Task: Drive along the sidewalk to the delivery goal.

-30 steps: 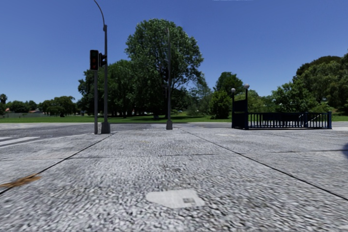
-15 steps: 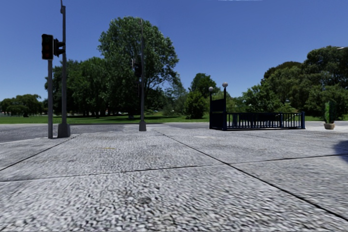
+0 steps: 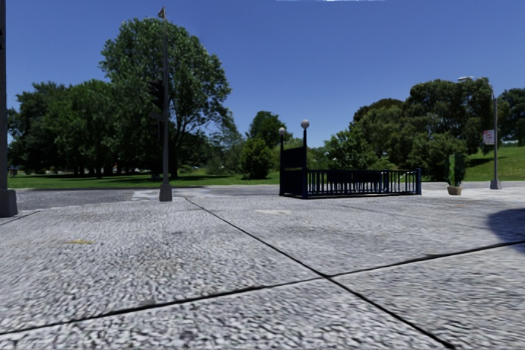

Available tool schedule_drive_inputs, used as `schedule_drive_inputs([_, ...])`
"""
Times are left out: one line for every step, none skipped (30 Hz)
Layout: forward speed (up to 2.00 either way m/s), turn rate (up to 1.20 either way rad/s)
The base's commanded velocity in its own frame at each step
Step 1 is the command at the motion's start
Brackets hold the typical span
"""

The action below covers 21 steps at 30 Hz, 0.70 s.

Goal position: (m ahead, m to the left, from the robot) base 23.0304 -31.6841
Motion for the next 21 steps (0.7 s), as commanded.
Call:
schedule_drive_inputs([1.94,-0.41])
schedule_drive_inputs([1.94,-0.42])
schedule_drive_inputs([1.94,-0.42])
schedule_drive_inputs([1.94,-0.42])
schedule_drive_inputs([1.94,-0.43])
schedule_drive_inputs([1.94,-0.43])
schedule_drive_inputs([1.94,-0.43])
schedule_drive_inputs([1.94,-0.43])
schedule_drive_inputs([1.94,-0.44])
schedule_drive_inputs([1.94,-0.44])
schedule_drive_inputs([1.94,-0.44])
schedule_drive_inputs([1.94,-0.45])
schedule_drive_inputs([1.94,-0.45])
schedule_drive_inputs([1.94,-0.45])
schedule_drive_inputs([1.94,-0.45])
schedule_drive_inputs([1.94,-0.45])
schedule_drive_inputs([1.94,-0.45])
schedule_drive_inputs([1.94,-0.45])
schedule_drive_inputs([1.94,-0.45])
schedule_drive_inputs([1.94,-0.45])
schedule_drive_inputs([1.94,-0.45])
